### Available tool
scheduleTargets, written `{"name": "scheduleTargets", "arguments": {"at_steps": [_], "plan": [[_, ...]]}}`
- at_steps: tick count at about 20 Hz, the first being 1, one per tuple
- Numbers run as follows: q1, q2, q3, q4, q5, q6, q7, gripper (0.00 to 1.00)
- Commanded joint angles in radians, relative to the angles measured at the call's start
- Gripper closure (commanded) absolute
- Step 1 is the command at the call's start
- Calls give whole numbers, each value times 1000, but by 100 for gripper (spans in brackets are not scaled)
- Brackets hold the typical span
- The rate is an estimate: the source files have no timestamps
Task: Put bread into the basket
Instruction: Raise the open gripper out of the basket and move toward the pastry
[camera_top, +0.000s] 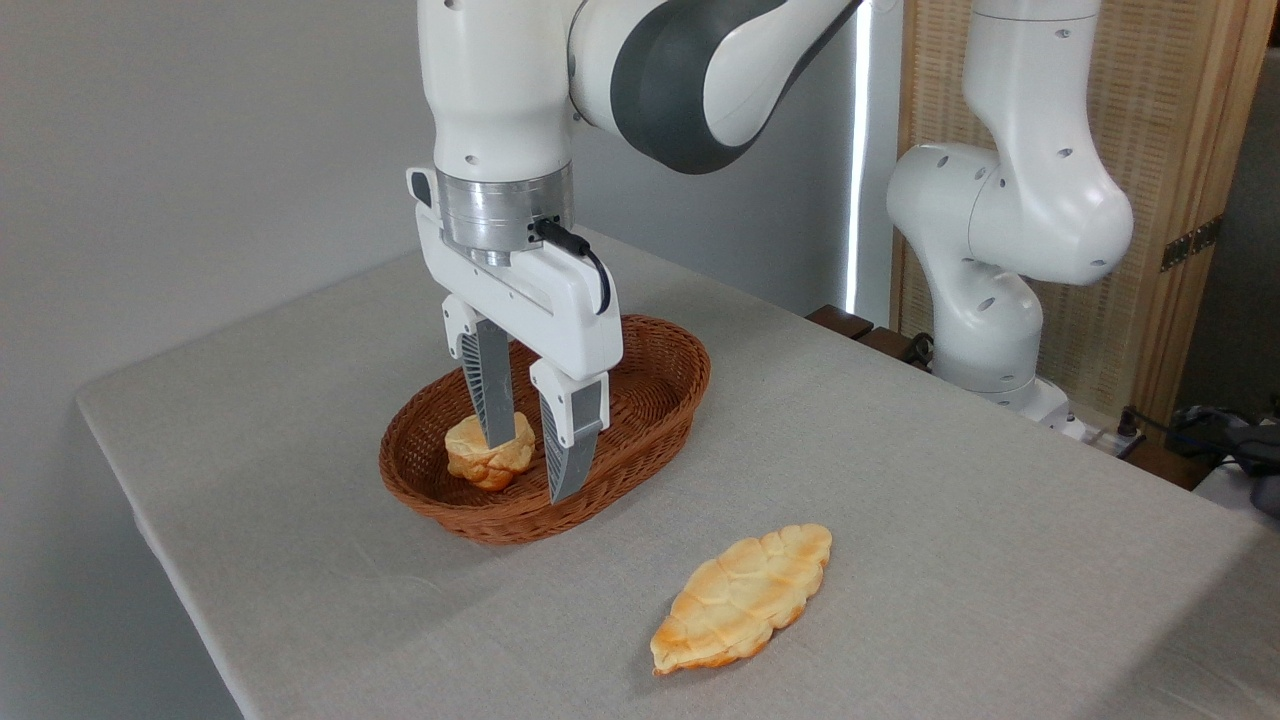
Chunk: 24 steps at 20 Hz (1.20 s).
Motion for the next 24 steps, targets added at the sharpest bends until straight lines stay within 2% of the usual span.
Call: {"name": "scheduleTargets", "arguments": {"at_steps": [1,14,17,21,24], "plan": [[-5,-7,12,13,-4,-46,17,0],[-5,-10,14,10,2,-47,9,0],[-4,-12,34,9,2,-44,9,0],[-5,-12,46,3,2,-46,-95,0],[-4,-10,58,-14,21,-46,-83,0]]}}
